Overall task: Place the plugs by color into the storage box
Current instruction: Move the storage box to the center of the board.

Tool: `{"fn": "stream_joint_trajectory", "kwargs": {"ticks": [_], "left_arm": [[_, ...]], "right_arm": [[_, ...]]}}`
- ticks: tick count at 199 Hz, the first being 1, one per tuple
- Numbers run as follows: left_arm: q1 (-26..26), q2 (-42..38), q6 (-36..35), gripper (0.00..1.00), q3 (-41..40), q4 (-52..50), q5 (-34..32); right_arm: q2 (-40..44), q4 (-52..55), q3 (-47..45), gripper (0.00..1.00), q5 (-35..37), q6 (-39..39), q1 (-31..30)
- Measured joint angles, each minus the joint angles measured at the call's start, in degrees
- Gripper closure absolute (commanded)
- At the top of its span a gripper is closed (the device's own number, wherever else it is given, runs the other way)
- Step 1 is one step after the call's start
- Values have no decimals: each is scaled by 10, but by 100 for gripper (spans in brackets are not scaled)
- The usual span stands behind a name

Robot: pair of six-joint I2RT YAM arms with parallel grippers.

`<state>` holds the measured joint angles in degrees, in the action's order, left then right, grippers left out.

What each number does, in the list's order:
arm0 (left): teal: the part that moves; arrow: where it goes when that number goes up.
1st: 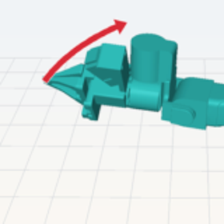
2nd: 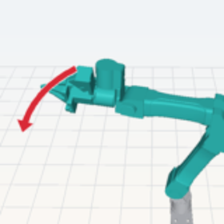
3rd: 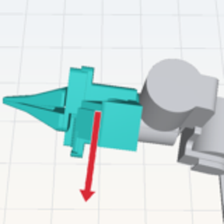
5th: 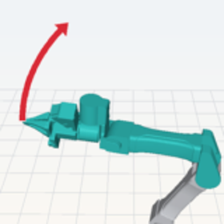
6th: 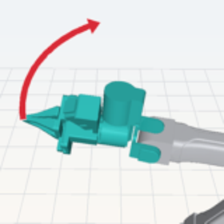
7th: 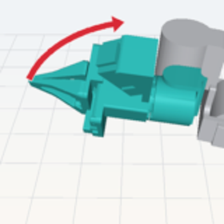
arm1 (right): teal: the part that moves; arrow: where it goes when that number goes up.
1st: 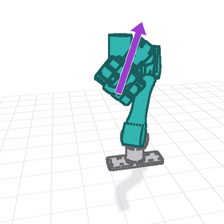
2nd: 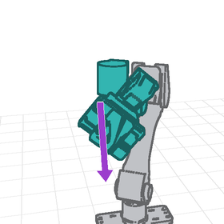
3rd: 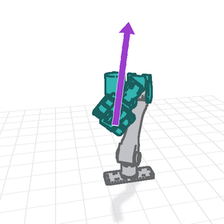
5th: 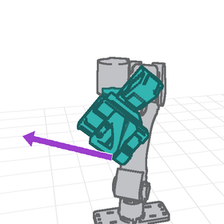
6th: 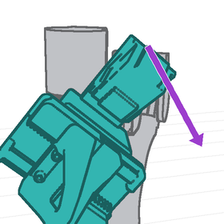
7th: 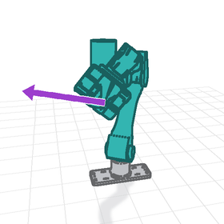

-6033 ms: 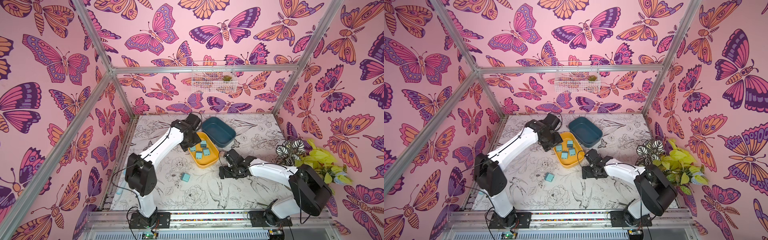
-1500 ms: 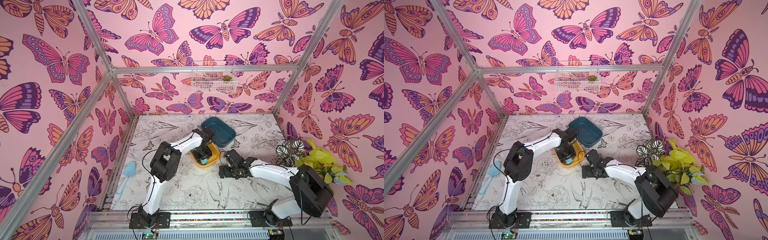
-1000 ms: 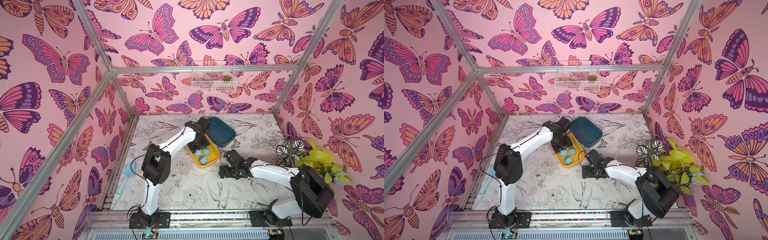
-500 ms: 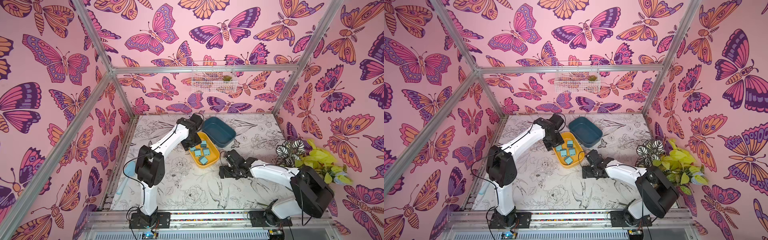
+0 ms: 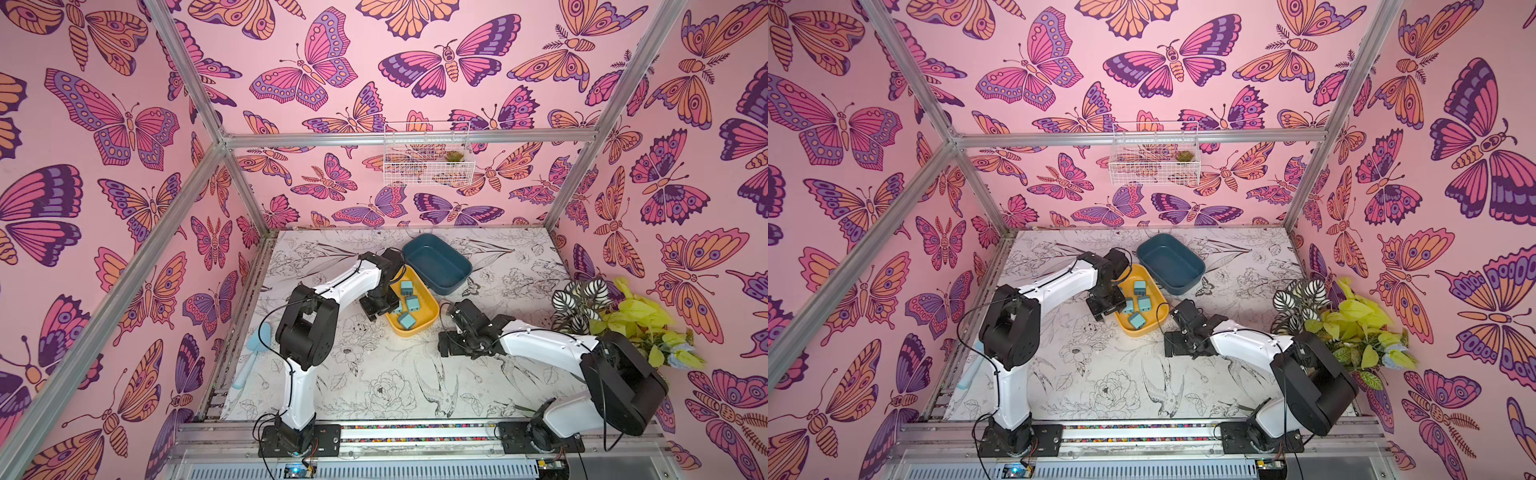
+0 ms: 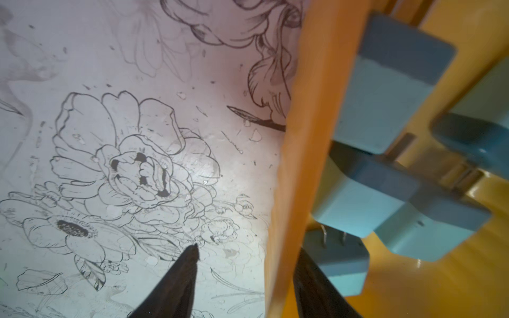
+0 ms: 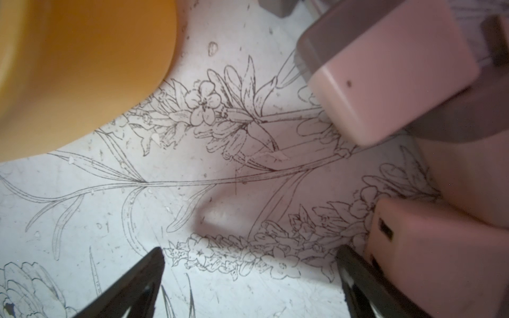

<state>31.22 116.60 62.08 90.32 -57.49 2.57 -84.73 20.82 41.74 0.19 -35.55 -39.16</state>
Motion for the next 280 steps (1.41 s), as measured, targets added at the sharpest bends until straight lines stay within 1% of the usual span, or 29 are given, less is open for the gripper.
{"fn": "stream_joint_trajectory", "kwargs": {"ticks": [23, 52, 87, 106, 125, 146, 160, 166, 179, 188, 201, 221, 235, 254, 280], "left_arm": [[-6, 16, 8, 54, -15, 20, 8], [-22, 17, 11, 61, -23, 31, 7], [-62, -4, -2, 63, -68, 49, 3], [-91, -40, -21, 63, -121, 53, -8], [-128, -96, -43, 64, -186, 52, -22], [-186, -170, -73, 63, -259, 47, -41], [-223, -207, -96, 63, -287, 38, -58], [-235, -220, -107, 62, -291, 31, -67], [-248, -238, -126, 54, -287, 17, -76], [-247, -242, -134, 51, -273, 7, -75], [-235, -240, -143, 48, -233, -11, -76], [-193, -231, -150, 48, -145, -30, -87], [-155, -222, -152, 48, -84, -36, -95], [-108, -203, -154, 48, -26, -45, -102], [-63, -170, -152, 48, 2, -53, -98]], "right_arm": [[0, 0, 0, 2, 0, 0, 0], [0, 0, 0, 2, 0, 0, 0], [-3, 3, 3, 2, 0, -1, 0], [-7, 4, 7, 2, 1, 0, 0], [-10, 4, 9, 2, 2, 0, 0], [-15, 4, 14, 2, 2, 0, 0], [-19, 4, 17, 2, 2, 0, 0], [-20, 4, 18, 2, 2, 0, 0], [-21, 4, 20, 2, 2, 0, 0], [-22, 4, 21, 2, 2, 0, 0], [-24, 8, 25, 3, 3, -3, 0], [-24, 36, 35, 3, 10, -12, 2], [-15, 68, 51, 3, 14, -17, 17], [0, 107, 109, 3, 16, -17, 69], [-11, 130, 236, 3, 7, -17, 180]]}}
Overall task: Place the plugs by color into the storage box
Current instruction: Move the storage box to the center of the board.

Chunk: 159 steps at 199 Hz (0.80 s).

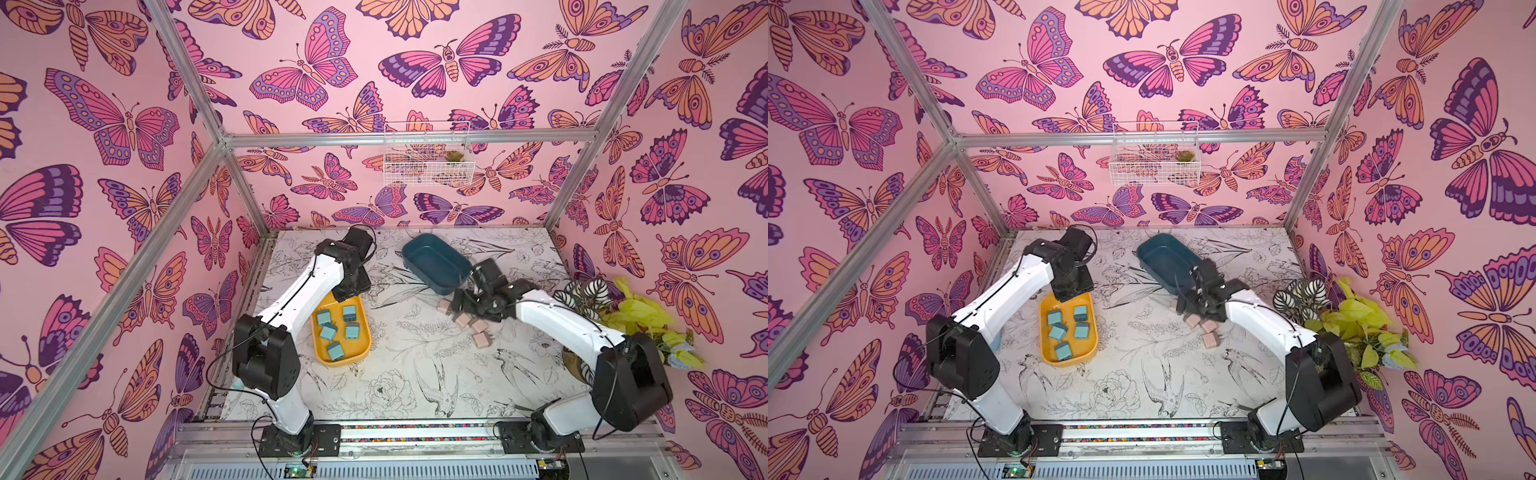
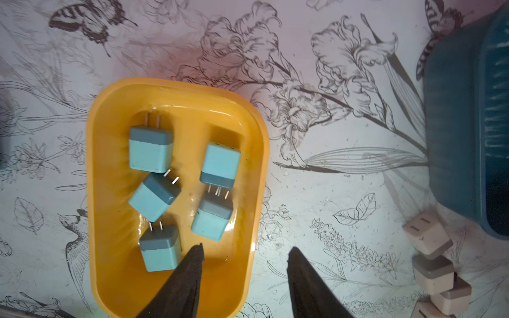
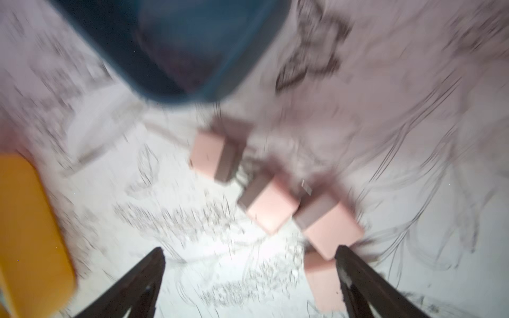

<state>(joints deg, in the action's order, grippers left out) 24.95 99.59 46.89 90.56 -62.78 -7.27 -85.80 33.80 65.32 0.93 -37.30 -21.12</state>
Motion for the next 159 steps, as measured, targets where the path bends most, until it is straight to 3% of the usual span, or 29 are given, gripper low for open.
{"fn": "stream_joint_trajectory", "kwargs": {"ticks": [26, 53, 97, 126, 159], "left_arm": [[17, 25, 0, 48, 0, -10, 6], [20, 25, 0, 48, 0, -18, 11], [20, 17, -3, 48, -1, -21, 13], [20, 9, -4, 48, -9, -22, 15], [20, 5, -4, 49, -17, -23, 15]], "right_arm": [[-89, 22, 151, 5, -21, 7, 93], [-207, 35, 251, 9, -58, 14, 117], [-325, 37, 296, 21, -135, 11, 115], [-358, 37, 318, 40, -166, 8, 115], [-370, 35, 325, 46, -186, -4, 105]]}}
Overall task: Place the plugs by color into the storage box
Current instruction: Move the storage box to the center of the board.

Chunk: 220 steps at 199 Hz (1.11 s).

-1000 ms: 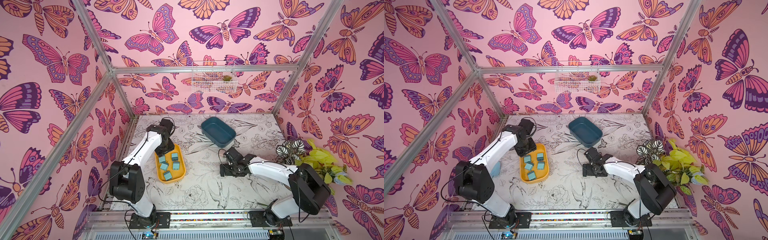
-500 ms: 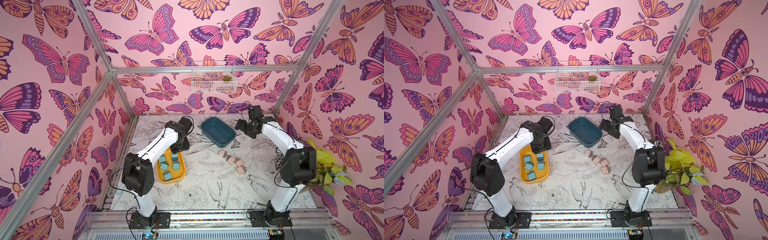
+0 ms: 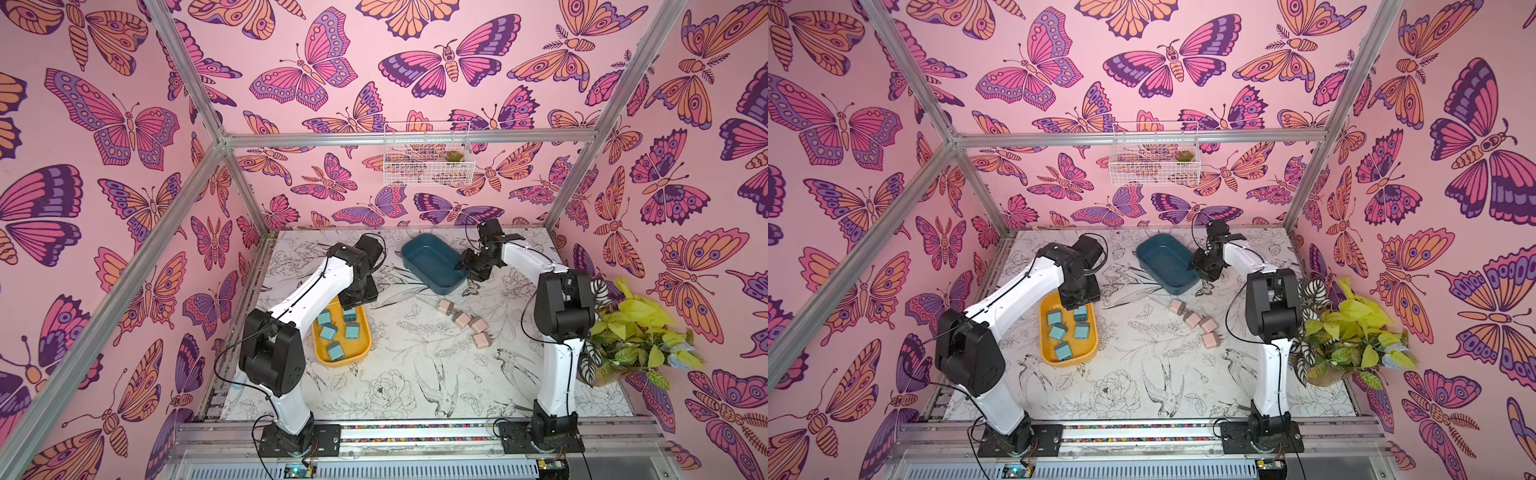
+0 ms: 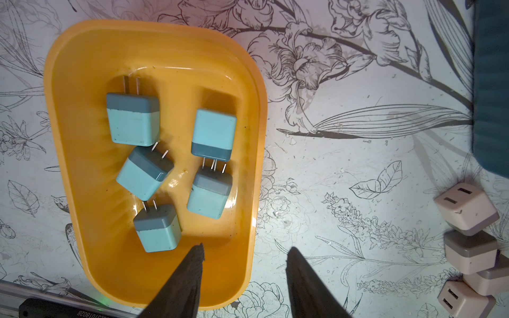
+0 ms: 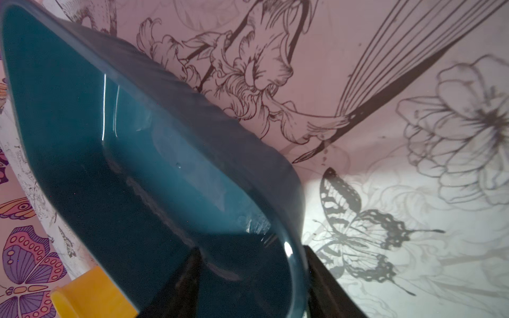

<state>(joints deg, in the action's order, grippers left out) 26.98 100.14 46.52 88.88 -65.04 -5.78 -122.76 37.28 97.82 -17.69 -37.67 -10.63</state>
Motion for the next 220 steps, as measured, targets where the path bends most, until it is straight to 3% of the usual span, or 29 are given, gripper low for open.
{"fn": "stream_joint_trajectory", "kwargs": {"ticks": [51, 176, 193, 220], "left_arm": [[0, 1, 0, 49, 0, 0, 5], [11, 32, 4, 47, 1, 1, 15], [15, 50, 7, 42, 10, 0, 22], [24, 92, 14, 34, 50, 3, 35]], "right_arm": [[0, -12, -21, 60, -2, -28, -70], [159, -54, -236, 61, 24, -189, -238], [197, -69, -283, 59, 24, -223, -260], [217, -86, -316, 44, 10, -256, -273]]}}
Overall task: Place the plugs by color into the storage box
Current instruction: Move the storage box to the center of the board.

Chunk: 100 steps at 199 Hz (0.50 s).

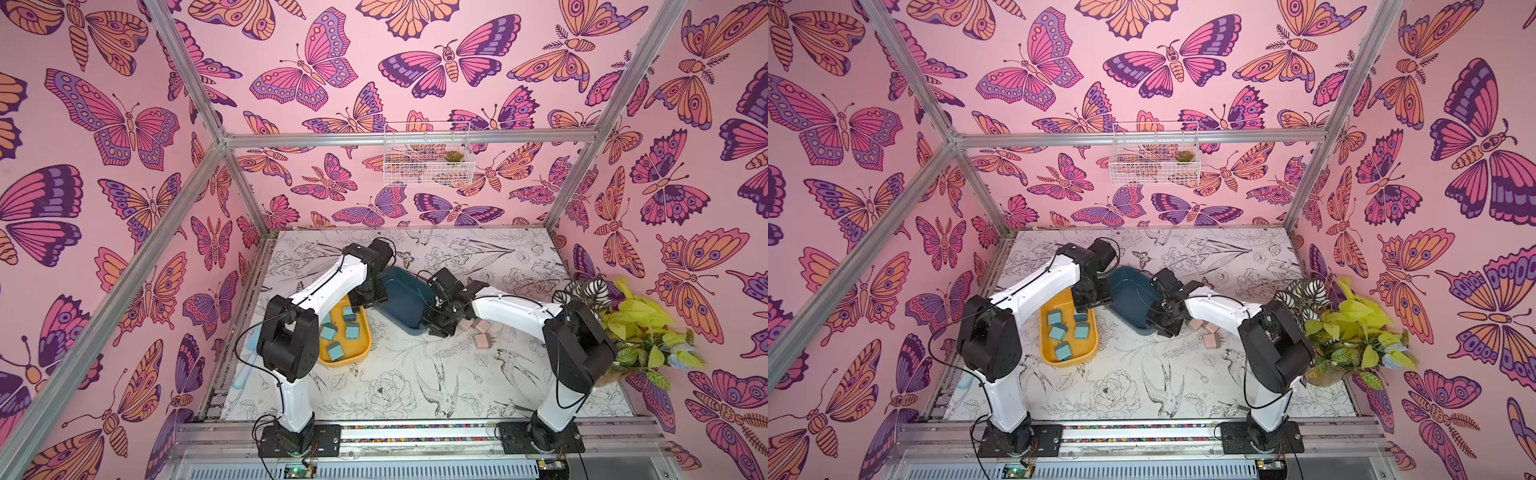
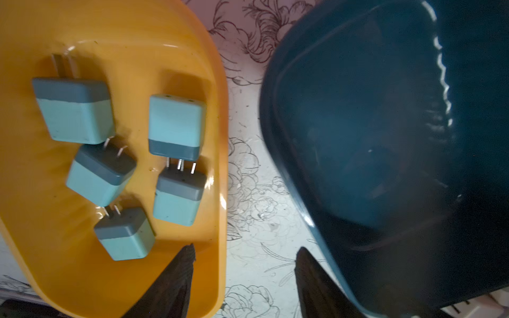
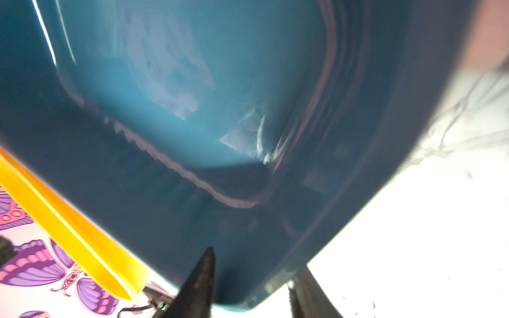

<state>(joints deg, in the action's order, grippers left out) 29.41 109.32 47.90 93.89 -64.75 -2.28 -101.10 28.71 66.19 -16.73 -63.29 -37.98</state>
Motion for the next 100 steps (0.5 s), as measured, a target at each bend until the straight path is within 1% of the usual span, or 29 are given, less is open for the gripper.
{"fn": "stream_joint_trajectory", "kwargs": {"ticks": [17, 31, 51, 74, 100], "left_arm": [[4, 24, 7, 33, 26, 6, 16], [6, 40, 16, 33, 34, 14, 32], [10, 52, 32, 34, 28, 24, 50], [14, 52, 55, 35, 2, 39, 72], [19, 58, 72, 38, -11, 52, 90]], "right_arm": [[3, -14, -5, 35, -5, -12, 1], [12, -23, -6, 32, -5, -14, 0], [32, -27, -5, 30, 0, -12, 1], [52, -12, 10, 29, 14, 3, 2], [64, -2, 31, 28, 28, 19, 7]]}}
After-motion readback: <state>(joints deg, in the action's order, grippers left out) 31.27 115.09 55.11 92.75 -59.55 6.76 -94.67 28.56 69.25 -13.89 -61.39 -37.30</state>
